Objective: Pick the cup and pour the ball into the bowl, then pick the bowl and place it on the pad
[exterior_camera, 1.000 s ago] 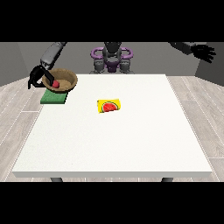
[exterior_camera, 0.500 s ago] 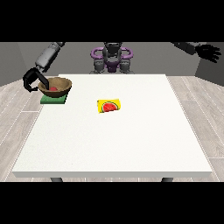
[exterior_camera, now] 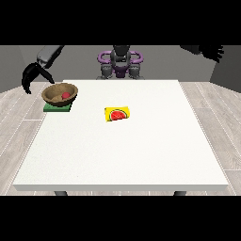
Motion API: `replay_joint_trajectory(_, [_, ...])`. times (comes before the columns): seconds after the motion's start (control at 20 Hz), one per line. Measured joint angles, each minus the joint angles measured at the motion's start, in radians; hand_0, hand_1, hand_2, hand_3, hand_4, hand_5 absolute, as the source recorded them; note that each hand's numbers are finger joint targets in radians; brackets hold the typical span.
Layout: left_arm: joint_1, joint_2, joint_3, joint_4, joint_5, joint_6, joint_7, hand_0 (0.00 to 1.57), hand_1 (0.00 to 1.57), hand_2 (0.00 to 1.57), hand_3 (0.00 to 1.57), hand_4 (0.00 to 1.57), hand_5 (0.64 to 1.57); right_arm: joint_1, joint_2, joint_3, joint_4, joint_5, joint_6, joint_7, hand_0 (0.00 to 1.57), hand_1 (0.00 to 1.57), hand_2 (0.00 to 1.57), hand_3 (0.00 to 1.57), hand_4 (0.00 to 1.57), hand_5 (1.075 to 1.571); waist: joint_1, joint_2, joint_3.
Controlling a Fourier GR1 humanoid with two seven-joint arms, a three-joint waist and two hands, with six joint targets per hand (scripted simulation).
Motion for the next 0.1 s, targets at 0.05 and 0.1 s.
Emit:
replay_joint_trajectory(0.05, [0.001, -0.017, -0.016, -0.009, -0.007, 0.017, 0.025, 0.00, 0.00, 0.00, 0.00, 0.90, 1.559, -0.008, -0.003, 0.006, -0.005, 0.000, 0.018, 0.014, 0.00, 0.00, 0.00, 0.00, 0.42, 1.383, -0.006, -0.032, 0.0000])
replay_joint_trajectory(0.1, [0.010, -0.030, -0.028, -0.004, -0.018, 0.028, 0.037, 0.00, 0.00, 0.00, 0.00, 0.90, 1.559, -0.021, 0.002, 0.017, -0.019, -0.001, 0.037, 0.033, 0.00, 0.00, 0.00, 0.00, 0.48, 1.434, -0.018, -0.067, -0.0006])
